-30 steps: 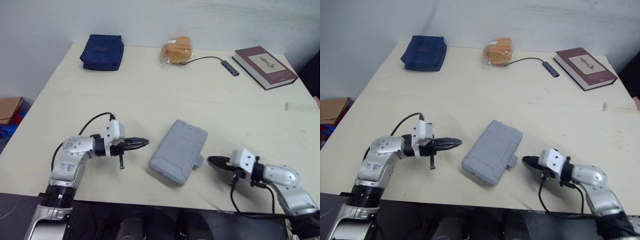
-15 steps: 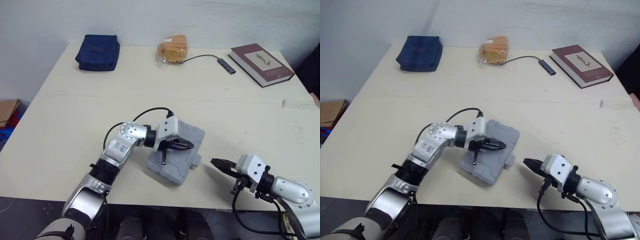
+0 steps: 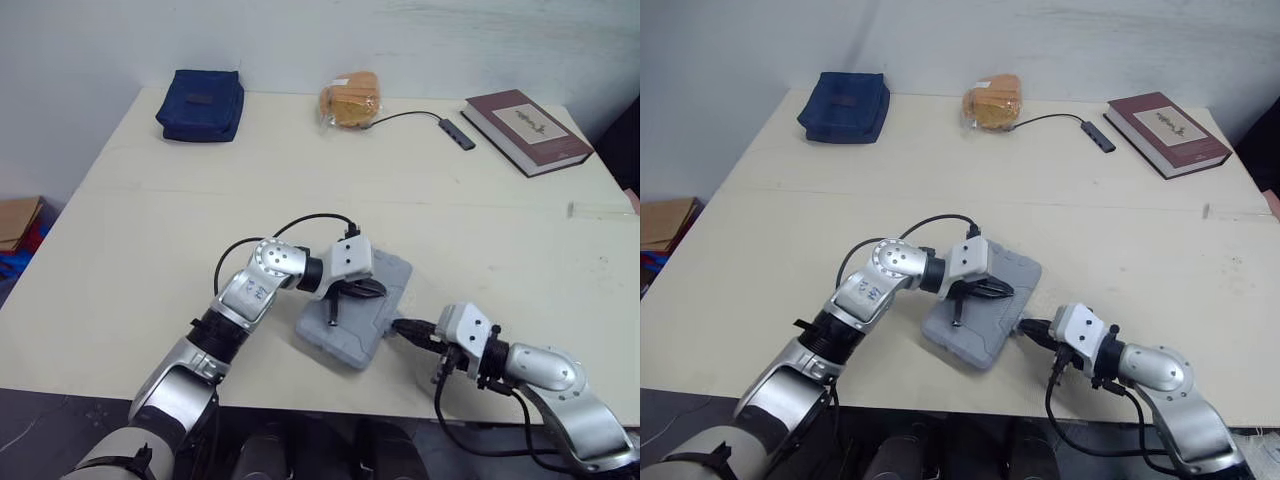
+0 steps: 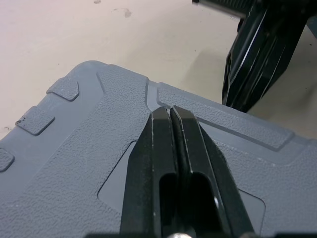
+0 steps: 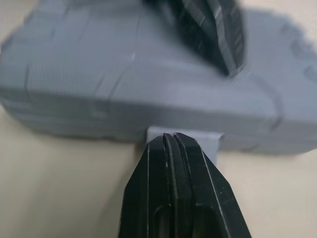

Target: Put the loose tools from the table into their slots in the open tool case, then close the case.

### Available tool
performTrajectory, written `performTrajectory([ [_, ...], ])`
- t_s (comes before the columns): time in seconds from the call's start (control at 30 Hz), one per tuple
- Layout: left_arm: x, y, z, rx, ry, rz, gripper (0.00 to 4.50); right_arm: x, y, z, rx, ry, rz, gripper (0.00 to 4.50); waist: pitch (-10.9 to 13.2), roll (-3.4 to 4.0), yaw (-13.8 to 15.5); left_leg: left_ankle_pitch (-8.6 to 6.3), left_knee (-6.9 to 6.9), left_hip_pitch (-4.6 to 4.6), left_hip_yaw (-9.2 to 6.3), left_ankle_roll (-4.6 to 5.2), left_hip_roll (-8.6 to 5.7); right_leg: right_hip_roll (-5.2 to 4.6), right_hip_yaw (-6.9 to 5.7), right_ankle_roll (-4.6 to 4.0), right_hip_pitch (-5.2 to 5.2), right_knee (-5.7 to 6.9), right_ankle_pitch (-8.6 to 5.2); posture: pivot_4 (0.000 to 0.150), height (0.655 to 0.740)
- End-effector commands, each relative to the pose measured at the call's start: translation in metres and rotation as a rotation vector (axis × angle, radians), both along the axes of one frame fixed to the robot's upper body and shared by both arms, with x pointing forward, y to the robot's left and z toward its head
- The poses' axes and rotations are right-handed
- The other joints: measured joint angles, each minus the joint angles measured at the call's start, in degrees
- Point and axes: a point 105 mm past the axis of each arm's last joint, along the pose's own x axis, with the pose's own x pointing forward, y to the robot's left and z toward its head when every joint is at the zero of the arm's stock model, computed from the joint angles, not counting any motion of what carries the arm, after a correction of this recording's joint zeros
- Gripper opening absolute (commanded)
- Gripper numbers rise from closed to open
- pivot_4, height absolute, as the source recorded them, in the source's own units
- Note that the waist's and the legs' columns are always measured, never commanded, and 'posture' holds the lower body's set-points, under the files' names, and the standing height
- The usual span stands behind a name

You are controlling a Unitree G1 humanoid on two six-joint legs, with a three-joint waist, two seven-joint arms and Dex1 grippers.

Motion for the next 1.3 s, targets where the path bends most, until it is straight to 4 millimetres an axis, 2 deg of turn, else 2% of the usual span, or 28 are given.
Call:
performTrajectory([
  [0.03,-0.002,0.015,-0.040,0.119,0.098,0.046,0.02,0.003,0.009,-0.003,0.000,-0.024,0.021,0.00,0.0,0.01,-0.1,0.00,0.00,0.00,0.00,0.00,-0.01,0.00,0.00,0.00,0.00,0.01,0.00,0.150,0.7400],
  [0.13,0.001,0.015,-0.037,0.083,0.107,0.082,0.02,0.004,0.009,-0.011,-0.028,-0.018,0.033,0.00,-0.1,0.03,-0.2,-0.01,0.00,0.14,0.03,0.01,0.01,0.01,0.03,0.00,0.11,0.04,0.00,0.150,0.7400],
  [0.43,-0.004,0.023,-0.050,0.128,0.112,0.069,0.02,0.023,0.010,-0.008,-0.016,-0.066,0.012,0.00,-0.4,0.11,-1.1,-0.16,-0.01,0.36,-0.05,0.18,0.09,-0.01,-0.04,-0.07,0.36,0.04,-0.04,0.150,0.7400],
  [0.7,-0.004,0.026,-0.058,0.138,0.126,0.081,0.02,0.032,0.023,-0.017,-0.055,-0.032,0.072,0.00,-0.8,-0.09,-1.9,-0.18,-0.02,0.47,-0.06,0.09,0.30,-0.03,-0.05,-0.20,0.44,0.04,-0.06,0.150,0.7400],
  [0.83,-0.004,0.026,-0.060,0.132,0.132,0.090,0.02,0.035,0.029,-0.013,-0.047,-0.012,0.091,0.00,-1.2,-0.38,-2.5,-0.21,-0.02,0.70,-0.08,-0.02,0.52,0.01,-0.11,-0.40,0.63,0.02,-0.06,0.150,0.7400],
  [1.03,-0.006,0.030,-0.064,0.119,0.139,0.102,0.02,0.041,0.034,-0.010,-0.055,-0.024,0.089,0.00,-1.4,-0.37,-2.9,-0.44,-0.10,0.94,-0.07,-0.44,0.69,0.04,0.02,-0.54,0.77,-0.02,-0.13,0.150,0.7400],
  [1.17,-0.003,0.034,-0.055,0.065,0.100,0.113,0.02,0.033,0.033,-0.009,-0.051,-0.005,0.134,0.00,-1.5,-0.27,-2.9,-0.45,-0.12,0.97,-0.05,-0.52,0.77,0.11,0.07,-0.61,0.76,-0.02,-0.14,0.150,0.7400],
  [1.23,0.001,0.035,-0.038,-0.029,0.002,0.109,0.02,0.032,0.028,-0.004,-0.032,-0.013,0.127,0.00,-1.4,-0.09,-2.9,-0.44,-0.19,0.97,-0.04,-0.56,0.81,0.16,0.11,-0.65,0.73,-0.02,-0.16,0.150,0.7400],
  [1.3,-0.008,0.041,-0.019,-0.097,-0.041,0.036,0.02,0.028,0.023,0.003,-0.026,-0.019,0.130,0.00,-1.3,0.11,-2.9,-0.40,-0.26,0.95,-0.02,-0.58,0.81,0.16,0.20,-0.67,0.67,-0.02,-0.18,0.150,0.7400],
])
